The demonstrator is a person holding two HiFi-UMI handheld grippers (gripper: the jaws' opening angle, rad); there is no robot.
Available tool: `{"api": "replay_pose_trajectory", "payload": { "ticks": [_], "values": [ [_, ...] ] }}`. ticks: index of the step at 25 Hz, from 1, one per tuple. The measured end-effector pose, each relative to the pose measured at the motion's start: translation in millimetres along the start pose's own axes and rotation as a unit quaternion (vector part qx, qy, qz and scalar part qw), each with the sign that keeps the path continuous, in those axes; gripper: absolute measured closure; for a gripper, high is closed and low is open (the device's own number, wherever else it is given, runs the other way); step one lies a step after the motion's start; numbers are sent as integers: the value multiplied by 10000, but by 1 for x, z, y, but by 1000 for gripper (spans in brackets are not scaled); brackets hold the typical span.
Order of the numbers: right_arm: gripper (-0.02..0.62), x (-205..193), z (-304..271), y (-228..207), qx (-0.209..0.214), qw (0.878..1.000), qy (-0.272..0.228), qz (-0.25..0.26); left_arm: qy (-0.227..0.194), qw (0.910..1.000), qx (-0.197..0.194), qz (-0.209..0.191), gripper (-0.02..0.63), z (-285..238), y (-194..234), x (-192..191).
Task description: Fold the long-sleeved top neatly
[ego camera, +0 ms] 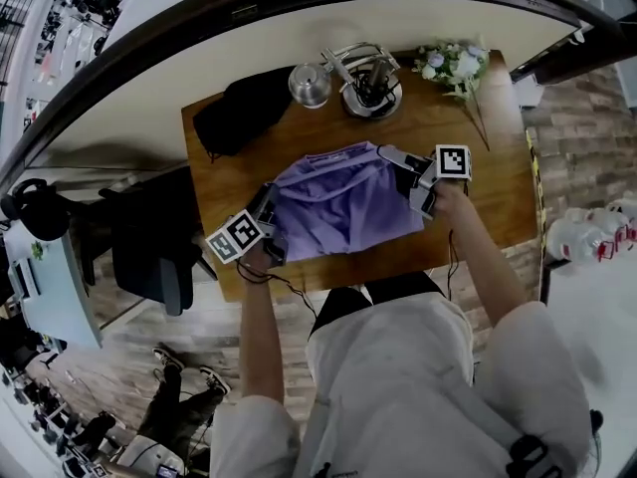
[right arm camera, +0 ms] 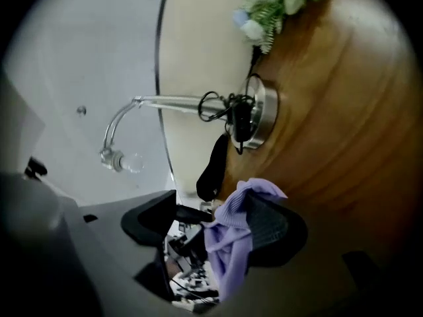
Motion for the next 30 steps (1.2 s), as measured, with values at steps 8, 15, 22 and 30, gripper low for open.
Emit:
{"api": "replay_pose_trajectory", "payload": {
  "ticks": [8, 15, 22, 30],
  "values": [
    [305, 24, 7, -8, 360, 9914, -871, -908, -416, 9954, 262, -820, 453, 26, -15, 13],
    [379, 36, 9, 8, 23, 9906, -1339, 275, 1091, 9763, -581, -1775, 454, -17, -93, -95],
    [588, -41, -23, 14, -1616, 8460, 1141, 4952, 835, 9780, -90, -1909, 458, -57, -78, -53],
    [588, -41, -61, -31, -2951, 6970, 1543, 6351, 167, 9761, 915, -1963, 503, -73, -33, -30]
  ]
}}
Point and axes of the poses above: the fingertips, and each gripper's own axes: z backward along the fingers, y to its left, x out of its top, the point moved 3 cm from there along z, backward along the fingers, and after that the axes turned 1 degree about x, right-handed, at the moved point
